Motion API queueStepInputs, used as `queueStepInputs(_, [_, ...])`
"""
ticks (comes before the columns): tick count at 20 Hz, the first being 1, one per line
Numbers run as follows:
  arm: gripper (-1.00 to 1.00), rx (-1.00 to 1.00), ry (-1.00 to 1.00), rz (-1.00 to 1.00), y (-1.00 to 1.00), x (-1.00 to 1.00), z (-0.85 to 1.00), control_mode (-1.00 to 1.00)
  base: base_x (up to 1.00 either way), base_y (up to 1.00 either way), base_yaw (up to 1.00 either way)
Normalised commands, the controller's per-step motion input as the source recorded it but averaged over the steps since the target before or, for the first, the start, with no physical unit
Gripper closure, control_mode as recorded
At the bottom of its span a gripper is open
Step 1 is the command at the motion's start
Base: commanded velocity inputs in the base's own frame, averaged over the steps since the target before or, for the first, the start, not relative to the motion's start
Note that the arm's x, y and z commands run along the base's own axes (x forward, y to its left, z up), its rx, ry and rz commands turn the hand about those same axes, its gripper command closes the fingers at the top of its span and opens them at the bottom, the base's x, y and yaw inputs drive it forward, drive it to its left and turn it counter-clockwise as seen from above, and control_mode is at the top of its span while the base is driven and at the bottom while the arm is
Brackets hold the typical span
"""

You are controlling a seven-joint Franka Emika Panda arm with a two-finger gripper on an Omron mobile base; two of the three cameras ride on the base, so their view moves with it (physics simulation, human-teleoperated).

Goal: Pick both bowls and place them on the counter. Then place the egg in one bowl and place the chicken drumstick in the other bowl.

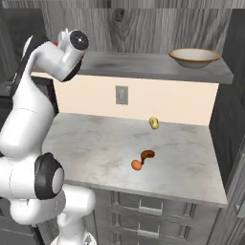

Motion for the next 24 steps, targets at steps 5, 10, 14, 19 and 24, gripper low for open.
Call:
queueStepInputs(5, [1.00, 0.00, -0.03, 0.00, -0.22, -0.81, 0.02, -1.00, 0.00, 0.00, 0.00])
queueStepInputs(10, [1.00, 0.00, 0.00, 0.04, -0.18, -0.79, 0.02, -1.00, 0.00, 0.00, 0.00])
queueStepInputs(14, [1.00, 0.00, 0.00, 0.06, -0.13, -0.78, 0.00, -1.00, 0.00, 0.00, 0.00])
queueStepInputs(19, [1.00, 0.00, 0.01, 0.08, -0.11, -0.71, -0.03, -1.00, 0.00, 0.00, 0.00])
queueStepInputs(24, [1.00, 0.00, 0.05, 0.07, -0.14, -0.65, -0.19, -1.00, 0.00, 0.00, 0.00])
